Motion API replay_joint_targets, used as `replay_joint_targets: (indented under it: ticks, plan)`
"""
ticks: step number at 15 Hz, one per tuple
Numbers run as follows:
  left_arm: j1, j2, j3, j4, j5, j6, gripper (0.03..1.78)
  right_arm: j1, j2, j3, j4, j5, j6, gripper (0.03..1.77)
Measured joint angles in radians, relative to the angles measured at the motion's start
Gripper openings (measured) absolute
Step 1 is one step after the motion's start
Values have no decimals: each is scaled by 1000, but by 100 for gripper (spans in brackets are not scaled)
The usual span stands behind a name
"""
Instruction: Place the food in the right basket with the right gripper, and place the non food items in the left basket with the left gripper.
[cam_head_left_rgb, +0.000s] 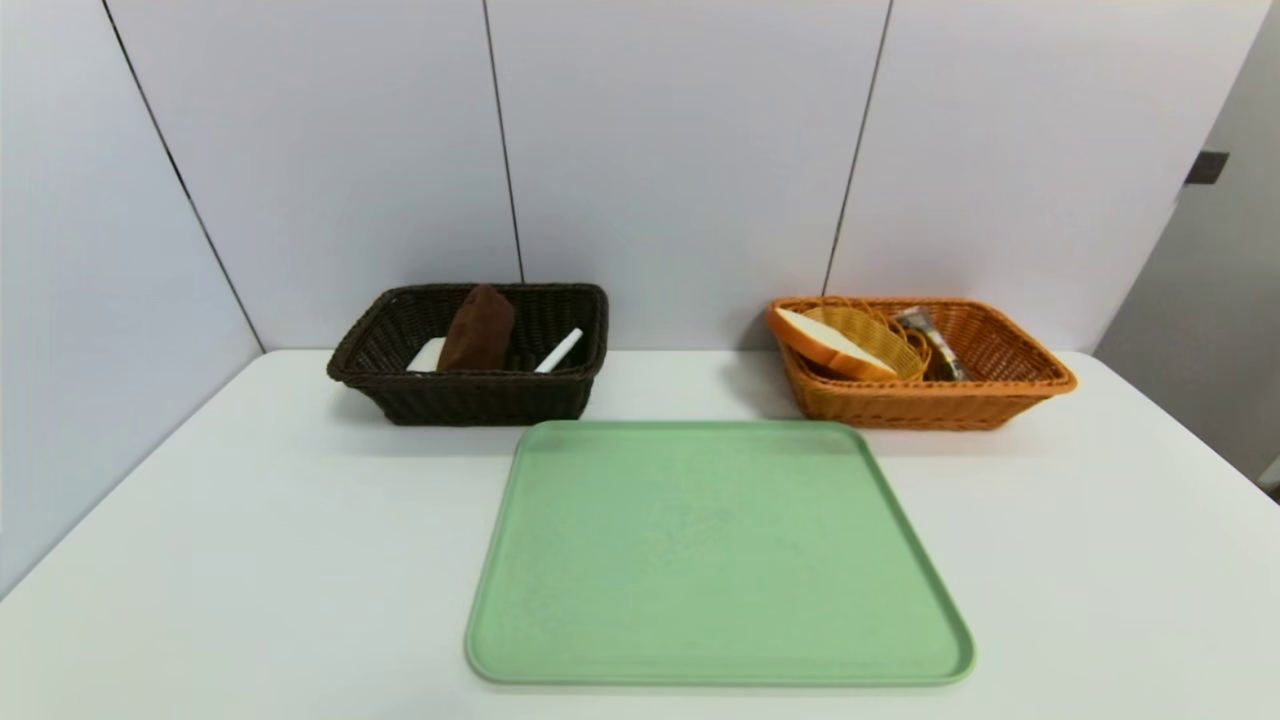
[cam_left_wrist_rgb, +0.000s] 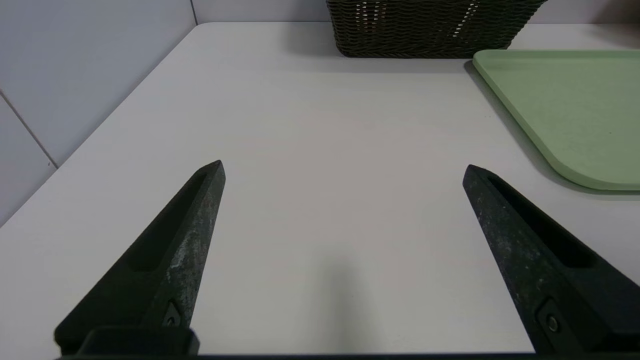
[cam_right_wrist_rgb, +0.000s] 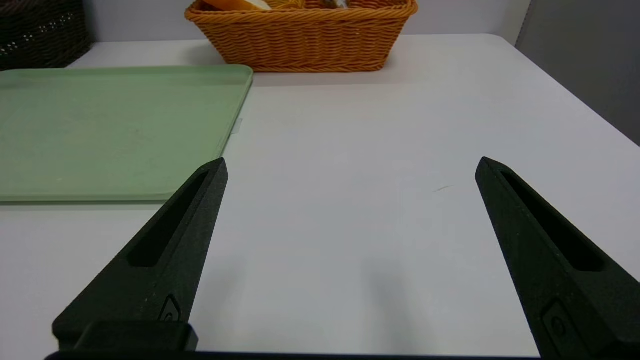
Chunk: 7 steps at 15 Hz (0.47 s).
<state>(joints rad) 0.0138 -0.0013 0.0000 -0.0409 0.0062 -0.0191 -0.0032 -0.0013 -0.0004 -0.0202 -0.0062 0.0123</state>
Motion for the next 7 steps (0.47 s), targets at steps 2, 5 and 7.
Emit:
replay_joint_targets:
  ticks: [2, 5, 7]
  plan:
    - [0, 0, 0, 0, 0, 0, 169, 0, 0, 0, 1, -2, -2, 171]
    - [0, 0, 0, 0, 0, 2, 169, 0, 0, 0, 4, -2, -10, 171]
    - [0, 0, 0, 0, 0, 2, 169, 0, 0, 0, 3, -1, -9, 171]
